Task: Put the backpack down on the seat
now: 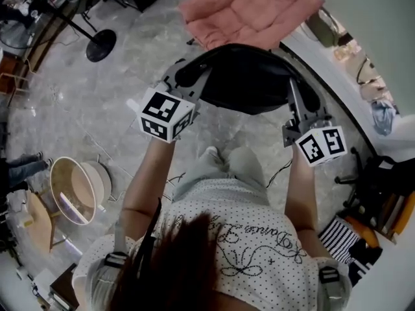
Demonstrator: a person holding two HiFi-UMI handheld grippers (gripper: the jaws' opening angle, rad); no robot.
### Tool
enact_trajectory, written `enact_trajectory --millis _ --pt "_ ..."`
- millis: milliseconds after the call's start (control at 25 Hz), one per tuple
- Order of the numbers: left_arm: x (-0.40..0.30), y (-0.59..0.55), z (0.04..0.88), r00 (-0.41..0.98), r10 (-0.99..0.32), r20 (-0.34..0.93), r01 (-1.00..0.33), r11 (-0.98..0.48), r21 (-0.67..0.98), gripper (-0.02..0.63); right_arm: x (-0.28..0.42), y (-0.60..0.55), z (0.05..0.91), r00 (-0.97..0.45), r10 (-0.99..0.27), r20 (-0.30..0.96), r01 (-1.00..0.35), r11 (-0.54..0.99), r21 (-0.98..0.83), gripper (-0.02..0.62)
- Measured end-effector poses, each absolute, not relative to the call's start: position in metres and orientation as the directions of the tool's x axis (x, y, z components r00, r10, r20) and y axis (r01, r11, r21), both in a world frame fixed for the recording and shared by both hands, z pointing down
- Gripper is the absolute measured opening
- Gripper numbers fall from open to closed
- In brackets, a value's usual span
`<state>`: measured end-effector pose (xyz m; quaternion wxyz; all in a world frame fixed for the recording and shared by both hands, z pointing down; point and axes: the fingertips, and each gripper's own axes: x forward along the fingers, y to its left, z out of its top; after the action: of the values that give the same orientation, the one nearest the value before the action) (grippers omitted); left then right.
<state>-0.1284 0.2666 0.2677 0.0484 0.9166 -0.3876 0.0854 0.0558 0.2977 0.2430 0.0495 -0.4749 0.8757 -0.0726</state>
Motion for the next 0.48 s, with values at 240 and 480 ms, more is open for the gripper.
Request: enact_trajectory --millis 240,480 --pt "-0.112 0.210 0.271 0.661 -0.724 0.198 -0.742 -0.670 0.025 0.009 0.072 0.236 0.247 -0.571 -0.820 -0.021 -0.804 0.565 -0.186 0.069" --pt "-0.089 0.146 0.272 0.612 -0.767 0.194 -0.785 -0.620 0.027 0.009 0.097 0.161 0.249 -0.628 -0.778 -0.021 -0.763 0.620 -0.183 0.067"
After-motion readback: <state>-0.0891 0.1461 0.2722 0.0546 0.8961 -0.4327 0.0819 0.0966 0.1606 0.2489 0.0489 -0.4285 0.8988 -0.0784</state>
